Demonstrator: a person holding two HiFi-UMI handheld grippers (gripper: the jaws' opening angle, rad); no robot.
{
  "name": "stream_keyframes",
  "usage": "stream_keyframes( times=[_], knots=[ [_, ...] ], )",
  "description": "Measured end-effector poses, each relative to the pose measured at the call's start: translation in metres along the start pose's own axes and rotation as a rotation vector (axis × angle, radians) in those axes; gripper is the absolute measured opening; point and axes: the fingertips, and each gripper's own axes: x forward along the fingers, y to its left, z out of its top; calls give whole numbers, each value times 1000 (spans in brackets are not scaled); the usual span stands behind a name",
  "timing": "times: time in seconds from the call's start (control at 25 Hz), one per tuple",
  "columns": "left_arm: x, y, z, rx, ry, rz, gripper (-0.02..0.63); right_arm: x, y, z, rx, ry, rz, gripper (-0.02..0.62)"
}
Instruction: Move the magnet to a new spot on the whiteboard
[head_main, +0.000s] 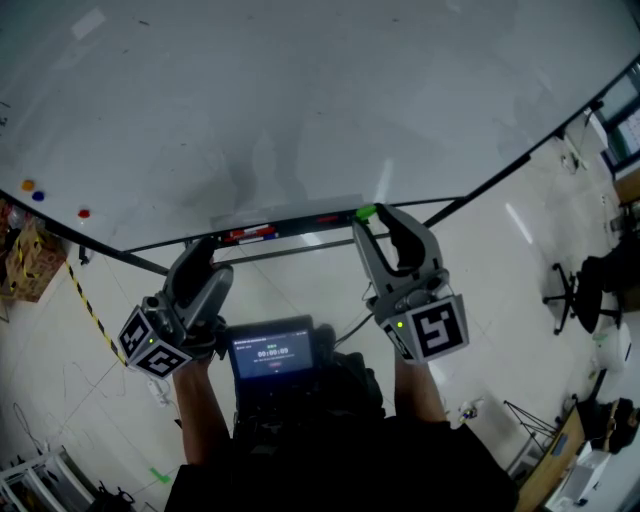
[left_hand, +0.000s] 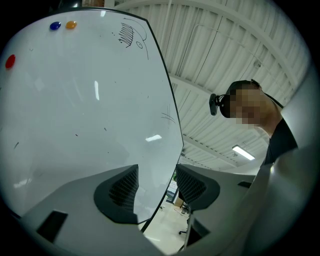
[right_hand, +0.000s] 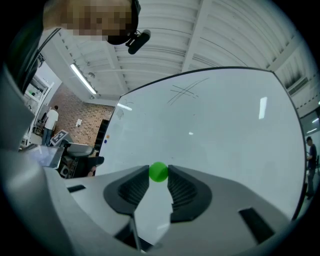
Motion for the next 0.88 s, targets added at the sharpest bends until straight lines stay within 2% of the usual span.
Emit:
stream_keyframes(
  times=[0.52,0.88],
  knots=[
    [-5,3,8,11,4,-14,227,89,-13,-9,-93,46,-74,146],
    [-11,10,13,0,11,14,227,119,-10,-5,-116,47,-91,146]
  ],
)
